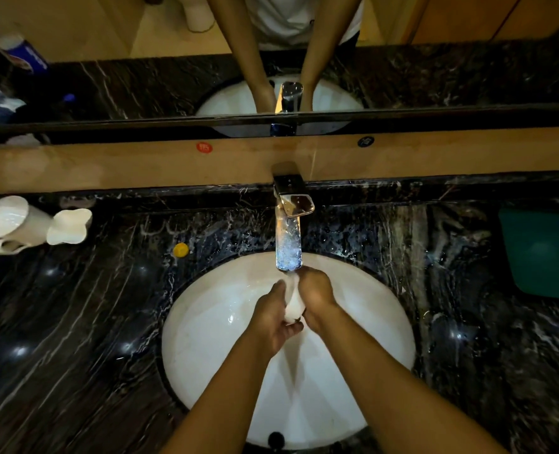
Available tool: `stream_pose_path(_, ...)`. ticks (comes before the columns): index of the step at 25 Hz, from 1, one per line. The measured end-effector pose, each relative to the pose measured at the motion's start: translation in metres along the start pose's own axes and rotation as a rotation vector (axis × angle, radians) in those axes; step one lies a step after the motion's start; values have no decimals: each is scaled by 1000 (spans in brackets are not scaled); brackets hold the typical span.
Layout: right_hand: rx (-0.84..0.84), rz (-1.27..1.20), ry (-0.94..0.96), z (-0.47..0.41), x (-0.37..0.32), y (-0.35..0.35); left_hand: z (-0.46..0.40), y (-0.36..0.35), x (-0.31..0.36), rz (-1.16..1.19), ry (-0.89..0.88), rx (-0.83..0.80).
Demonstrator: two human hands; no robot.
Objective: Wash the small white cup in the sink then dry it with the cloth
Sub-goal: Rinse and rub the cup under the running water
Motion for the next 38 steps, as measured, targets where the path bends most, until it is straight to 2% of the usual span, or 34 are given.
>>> stream_pose_path(2,-85,-129,-175,-1,-2,6,-2,6,5,-64,-62,-1)
stream_pose_path(5,-161,-137,-226,0,7,4,-5,4,13,-54,-93,-75)
stream_pose_path(8,-139,-174,-109,5,14,2,-7,-3,13,47,-94,-35)
stream_pose_path(10,-101,-54,35,7,15,4,-8,-4,14,181,-78,12)
stream_pose_path(13,-86,98,159,9,22,9,-4,-3,22,263,-121,-88)
stream_pose_path(16,30,64,121,2,19,19,4,0,26,176,-209,-178)
stream_pose_path(18,11,68,50,0,17,18,8,2,26,93,-289,-143)
stream_pose_path(21,-29,151,64,3,18,9,6,6,33,-24,-406,68)
stream_pose_path(23,-110,94,95,8,23,0,4,10,37,-18,-419,172)
stream_pose_path(25,-180,7,102,10,27,-3,4,13,41,-17,-410,116)
stream_pose_path(26,-161,-23,102,9,27,-1,3,14,41,-15,-392,25)
stream_pose_path(28,-43,-46,87,8,20,6,7,9,37,-27,-354,-178)
stream_pose_path(29,18,-39,64,8,17,9,9,6,35,-46,-357,-208)
stream_pose_path(31,30,-35,40,9,15,8,9,2,33,-39,-418,-111)
stream_pose_path(33,-73,-39,54,13,14,0,10,4,36,48,-470,66)
stream_pose_path(35,-181,-23,75,17,17,-6,5,7,38,107,-463,160)
stream_pose_path(36,-191,-10,93,16,17,-5,3,8,37,103,-437,144)
stream_pose_path(38,-76,36,131,12,13,1,3,5,34,80,-359,9)
Point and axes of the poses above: each hand's wrist, its own z-axis away from the middle knuckle, its own y-axis out of the back of the hand, x = y × z, the point moved 4 cm from there along -z, towards the middle knuckle, and after that the axes turned 3 degrees about x, right-handed, at the moved point
